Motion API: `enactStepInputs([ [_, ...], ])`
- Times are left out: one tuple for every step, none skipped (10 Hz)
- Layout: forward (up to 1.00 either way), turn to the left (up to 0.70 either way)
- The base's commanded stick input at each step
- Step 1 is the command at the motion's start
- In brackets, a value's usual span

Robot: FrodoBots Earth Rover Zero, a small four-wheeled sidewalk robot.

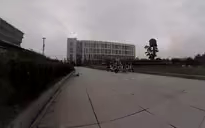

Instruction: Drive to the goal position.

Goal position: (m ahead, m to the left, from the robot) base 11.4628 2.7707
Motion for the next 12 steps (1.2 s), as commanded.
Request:
enactStepInputs([
  [0.70,0.19],
  [0.70,0.02],
  [0.70,0.08],
  [0.70,0.32],
  [0.70,0.18],
  [0.70,0.09],
  [0.70,0.00],
  [0.70,0.00],
  [0.70,0.00],
  [0.70,0.00],
  [0.70,0.00],
  [0.70,0.00],
])
